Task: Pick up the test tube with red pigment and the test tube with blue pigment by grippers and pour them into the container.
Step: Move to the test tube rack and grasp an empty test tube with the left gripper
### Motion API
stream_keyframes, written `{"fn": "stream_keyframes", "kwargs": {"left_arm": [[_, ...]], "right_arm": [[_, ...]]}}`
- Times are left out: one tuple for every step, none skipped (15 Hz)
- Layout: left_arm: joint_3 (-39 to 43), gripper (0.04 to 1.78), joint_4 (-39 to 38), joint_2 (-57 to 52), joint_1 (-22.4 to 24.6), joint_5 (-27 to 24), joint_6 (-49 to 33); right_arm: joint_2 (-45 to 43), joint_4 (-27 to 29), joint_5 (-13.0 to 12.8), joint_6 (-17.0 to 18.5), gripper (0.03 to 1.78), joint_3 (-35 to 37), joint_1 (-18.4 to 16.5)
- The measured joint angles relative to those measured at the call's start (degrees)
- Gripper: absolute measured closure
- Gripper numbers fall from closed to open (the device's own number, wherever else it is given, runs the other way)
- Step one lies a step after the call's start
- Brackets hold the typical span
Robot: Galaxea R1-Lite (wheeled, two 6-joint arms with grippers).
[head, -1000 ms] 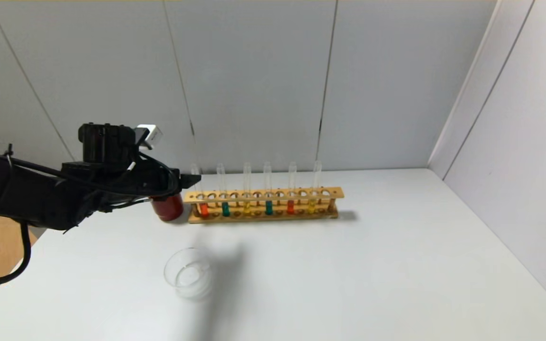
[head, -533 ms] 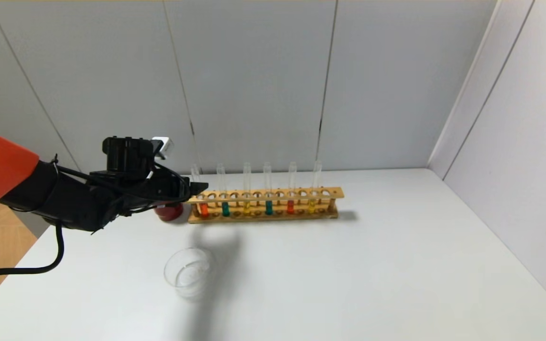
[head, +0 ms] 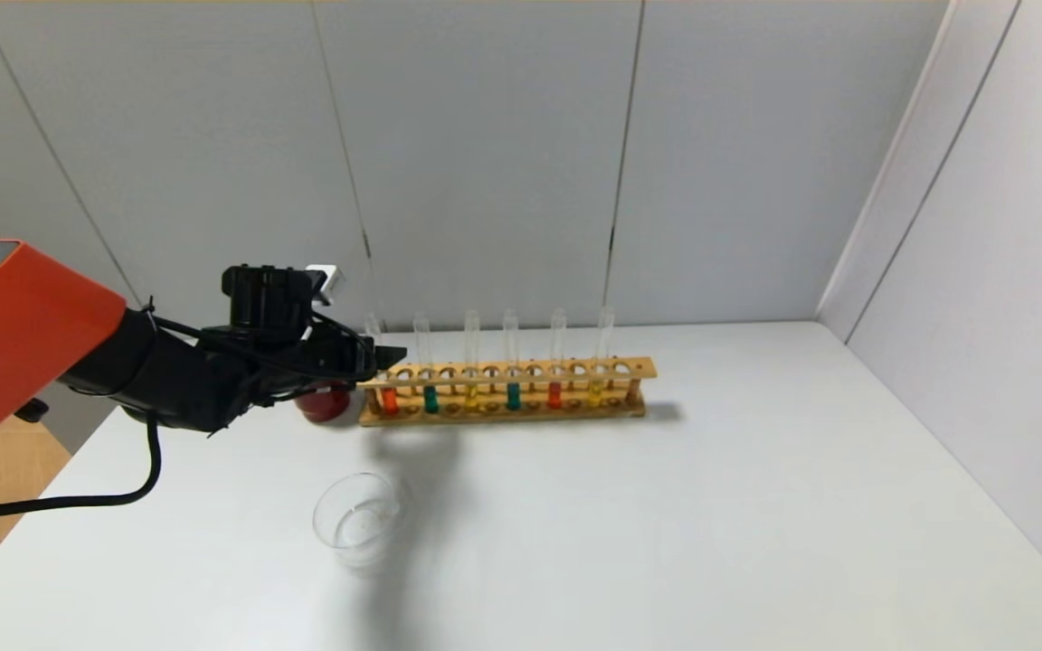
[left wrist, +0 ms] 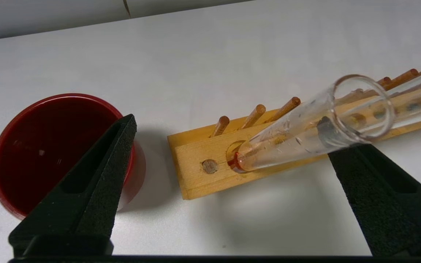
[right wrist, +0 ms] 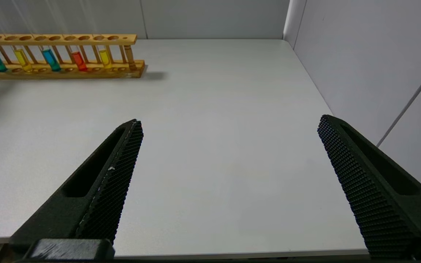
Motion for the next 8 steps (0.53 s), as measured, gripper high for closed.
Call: {"fn": "stream_keyframes", "kwargs": {"left_arm": [[-0.37,0.1,0.0,0.46,-0.09,-0.02,0.02],[-0.52,0.15,0.0,0.77,-0.28,0.0,0.05],[-0.59,0.24,0.0,0.99,-0.52,-0.02,0.09],[-0.61,0.34,-0.04,1.13,-0.69,-0.02,0.13],[-0.67,0.47,-0.15,1.23,-0.83,-0.02,0.09],[-0.65,0.63,-0.67,1.29,-0.94,0.0,0.06],[-0.56,0.81,-1.44,1.4,-0.96,-0.02,0.06],[-0.52,1.01,-2.18,1.55,-1.05,0.04,0.05]], "right_arm": [[0.0,0.0,0.02,0.0,0.06,0.0,0.0],[0.0,0.0,0.02,0.0,0.06,0.0,0.0],[0.0,0.0,0.02,0.0,0.06,0.0,0.0],[0.0,0.0,0.02,-0.02,0.06,0.0,0.0],[0.0,0.0,0.02,-0.02,0.06,0.0,0.0],[0.0,0.0,0.0,-0.02,0.06,0.0,-0.02],[0.0,0.0,0.02,-0.02,0.06,0.0,-0.02],[0.0,0.0,0.0,0.0,0.06,0.0,0.0]]}}
